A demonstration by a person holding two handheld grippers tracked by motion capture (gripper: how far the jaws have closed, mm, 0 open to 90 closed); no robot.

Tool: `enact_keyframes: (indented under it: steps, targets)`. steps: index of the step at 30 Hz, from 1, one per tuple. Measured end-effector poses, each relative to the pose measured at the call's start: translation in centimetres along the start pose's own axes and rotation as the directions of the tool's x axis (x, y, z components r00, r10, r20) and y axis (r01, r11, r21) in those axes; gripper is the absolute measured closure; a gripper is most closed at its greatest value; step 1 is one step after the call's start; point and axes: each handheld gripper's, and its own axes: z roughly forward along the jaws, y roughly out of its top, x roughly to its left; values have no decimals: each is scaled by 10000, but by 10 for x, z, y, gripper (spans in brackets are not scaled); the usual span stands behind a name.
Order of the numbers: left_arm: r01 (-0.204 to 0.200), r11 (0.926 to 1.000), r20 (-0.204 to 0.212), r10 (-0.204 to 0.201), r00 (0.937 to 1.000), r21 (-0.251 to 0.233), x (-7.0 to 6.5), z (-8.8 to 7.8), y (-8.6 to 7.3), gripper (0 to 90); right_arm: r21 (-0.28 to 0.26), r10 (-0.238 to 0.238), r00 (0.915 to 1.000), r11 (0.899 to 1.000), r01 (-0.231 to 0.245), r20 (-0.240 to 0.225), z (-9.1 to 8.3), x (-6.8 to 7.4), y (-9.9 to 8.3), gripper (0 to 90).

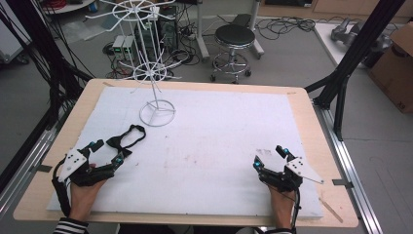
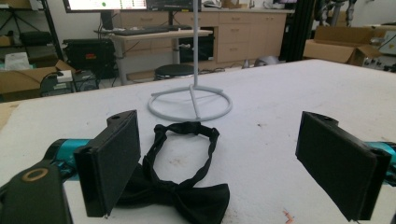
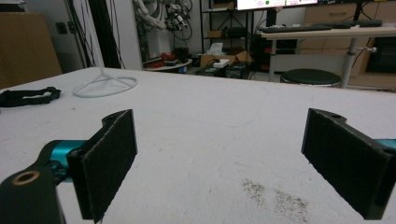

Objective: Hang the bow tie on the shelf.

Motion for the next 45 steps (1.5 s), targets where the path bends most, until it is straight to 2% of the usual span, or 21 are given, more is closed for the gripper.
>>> enact_keyframes:
  steps: [4,7,10,17,18,19,20,29,31,32,33,34,35,36,37,38,39,41,42,43,45]
  targets:
    - [-162,9997,-54,163,9999,189,-2,1,1,144,15,11,10000,10000,-11,9,0,0,0,94]
    - [-460,9982,-103,464,9989,394,0,1,2,144,-6,6,10000,10000,-6,34,0,-1,0,94]
    - [-405,9984,-95,409,9991,404,2,0,4,145,27,15,10000,10000,-16,26,0,-1,0,94]
    - [-426,9947,407,389,9984,933,12,2,21,145,34,-28,10000,10000,28,41,1,0,0,94]
    - [-556,9915,595,488,9970,1176,16,3,28,145,45,-9,10000,10000,9,49,1,0,0,94]
    - [-556,9915,595,488,9970,1176,16,3,28,145,45,-9,10000,10000,9,49,1,0,0,94]
    - [-676,9884,689,587,9959,1360,19,5,34,145,60,41,10000,10000,-41,51,1,0,0,94]
    - [-843,9777,877,684,9938,1923,30,13,53,151,69,42,10000,10000,-43,65,1,0,0,94]
    - [-880,9712,879,700,9937,2213,35,18,60,151,86,51,10000,9999,-52,80,1,0,0,94]
    - [-880,9712,879,700,9937,2213,35,18,60,151,86,51,10000,9999,-52,80,1,0,0,94]
    - [-947,9654,975,728,9926,2431,37,22,64,151,88,18,10000,10000,-18,76,1,0,0,94]
    - [-947,9654,975,728,9926,2431,37,22,64,151,98,17,10000,10000,-18,81,1,0,0,94]
    - [-1094,9577,1085,830,9906,2662,38,26,67,151,119,6,9999,9999,-8,105,1,0,0,94]
    - [-1130,9541,1126,845,9900,2774,38,29,68,151,119,-4,9999,9999,2,109,1,0,0,94]
    - [-1130,9541,1126,845,9900,2774,38,29,68,152,119,-4,9999,9999,2,109,1,0,0,94]
    - [-1167,9494,1190,851,9892,2917,39,32,70,154,116,-10,9999,9999,9,111,1,0,0,94]
    - [-1271,9404,1242,919,9880,3155,40,37,72,160,118,6,9999,9999,-7,113,1,0,0,94]
    - [-1318,9308,1289,926,9873,3409,41,43,74,163,119,8,9999,9999,-9,110,1,0,0,94]
    - [-1318,9308,1289,926,9873,3409,41,43,74,164,108,29,10000,9999,-30,94,1,0,0,94]
    - [-1399,9187,1308,977,9866,3693,43,48,75,167,110,25,10000,9999,-26,97,1,0,0,94]
    - [-1518,9056,1364,1055,9850,3961,44,52,76,172,113,39,9999,9999,-40,93,1,0,0,94]
